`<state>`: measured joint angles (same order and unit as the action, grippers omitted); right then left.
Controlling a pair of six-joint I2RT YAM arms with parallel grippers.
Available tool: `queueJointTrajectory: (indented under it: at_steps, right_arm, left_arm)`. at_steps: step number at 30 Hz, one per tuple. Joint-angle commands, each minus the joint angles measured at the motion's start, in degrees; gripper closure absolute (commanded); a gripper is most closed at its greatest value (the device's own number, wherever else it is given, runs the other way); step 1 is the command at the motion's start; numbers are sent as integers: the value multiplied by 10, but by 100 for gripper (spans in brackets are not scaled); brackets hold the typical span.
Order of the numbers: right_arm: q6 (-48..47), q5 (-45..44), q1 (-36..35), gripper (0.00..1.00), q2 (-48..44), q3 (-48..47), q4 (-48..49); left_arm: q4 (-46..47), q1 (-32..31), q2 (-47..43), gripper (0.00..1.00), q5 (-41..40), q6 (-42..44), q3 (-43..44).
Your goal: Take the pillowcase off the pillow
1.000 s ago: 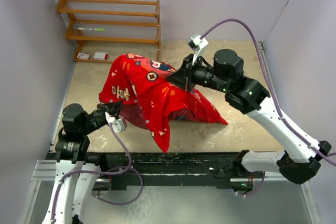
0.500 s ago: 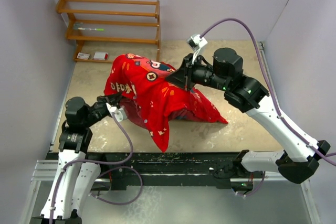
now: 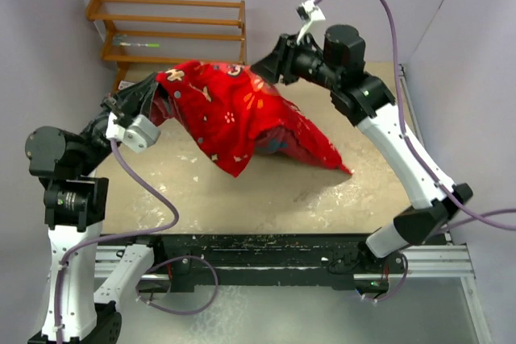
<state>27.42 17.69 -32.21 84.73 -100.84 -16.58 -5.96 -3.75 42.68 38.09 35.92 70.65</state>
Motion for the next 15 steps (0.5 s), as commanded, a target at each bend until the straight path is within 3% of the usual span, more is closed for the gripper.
queueJointTrajectory:
  at_steps: [1, 6, 10, 15]
  right_arm:
    - [0, -41, 5, 47, 57, -138, 8]
    - [-24, -98, -12, 27, 68, -201, -18]
    - [-57, -109, -50, 21, -10, -118, 21]
    - [-92, -130, -162, 17, -126, 27, 71]
  left_arm:
    - [-50, 1, 44, 100, 40, -57, 106]
    - [-131, 1, 107, 100, 56, -91, 230]
    - [-179, 1, 156, 100, 80, -144, 293]
    - [-209, 1, 176, 100, 139, -173, 310]
